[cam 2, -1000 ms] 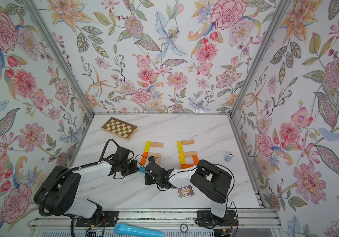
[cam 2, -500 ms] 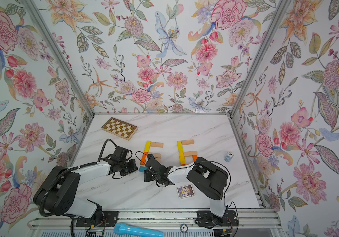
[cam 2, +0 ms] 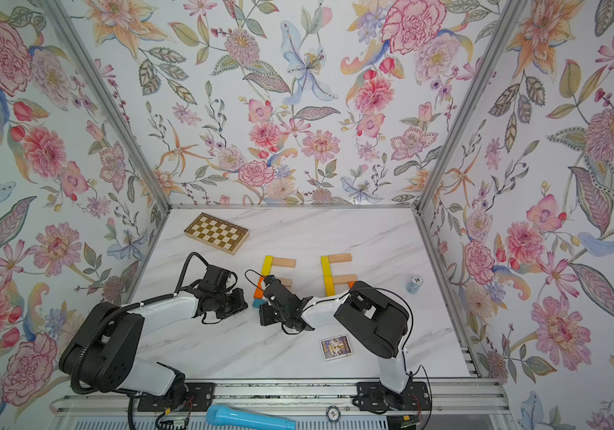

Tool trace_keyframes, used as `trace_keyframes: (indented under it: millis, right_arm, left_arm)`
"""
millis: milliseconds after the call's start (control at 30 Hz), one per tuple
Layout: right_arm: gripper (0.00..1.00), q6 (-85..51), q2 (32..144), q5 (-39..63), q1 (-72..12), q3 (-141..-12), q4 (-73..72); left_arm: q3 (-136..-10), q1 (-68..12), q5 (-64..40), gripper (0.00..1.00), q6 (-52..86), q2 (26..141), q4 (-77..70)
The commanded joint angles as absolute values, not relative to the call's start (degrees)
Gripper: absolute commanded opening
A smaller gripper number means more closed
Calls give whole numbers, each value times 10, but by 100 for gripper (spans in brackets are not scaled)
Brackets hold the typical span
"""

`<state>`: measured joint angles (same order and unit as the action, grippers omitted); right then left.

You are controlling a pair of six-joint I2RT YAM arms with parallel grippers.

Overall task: Assemble the number 6 with building blocks
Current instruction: Assemble the building block at the center of the board.

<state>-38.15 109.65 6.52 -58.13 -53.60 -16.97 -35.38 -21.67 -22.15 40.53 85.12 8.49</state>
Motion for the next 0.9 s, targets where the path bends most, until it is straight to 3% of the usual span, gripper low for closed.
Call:
trace_keyframes:
  millis: [0, 267, 600, 867]
  right_arm:
    - [7, -368, 1118, 69, -576, -537, -127]
    - [8, -347, 1055, 66, -576, -531, -113]
    - [9, -409, 896, -41, -548, -434, -57]
    - [9, -462, 874, -57, -533, -378, -42]
  left_arm:
    - [-340, -209, -204, 0, 403, 854, 128]
    - [-340, -209, -207, 0, 394, 858, 125]
    - [-350, -209, -193, 0, 374, 858, 131]
    - [-362, -208, -191, 0, 371, 869, 129]
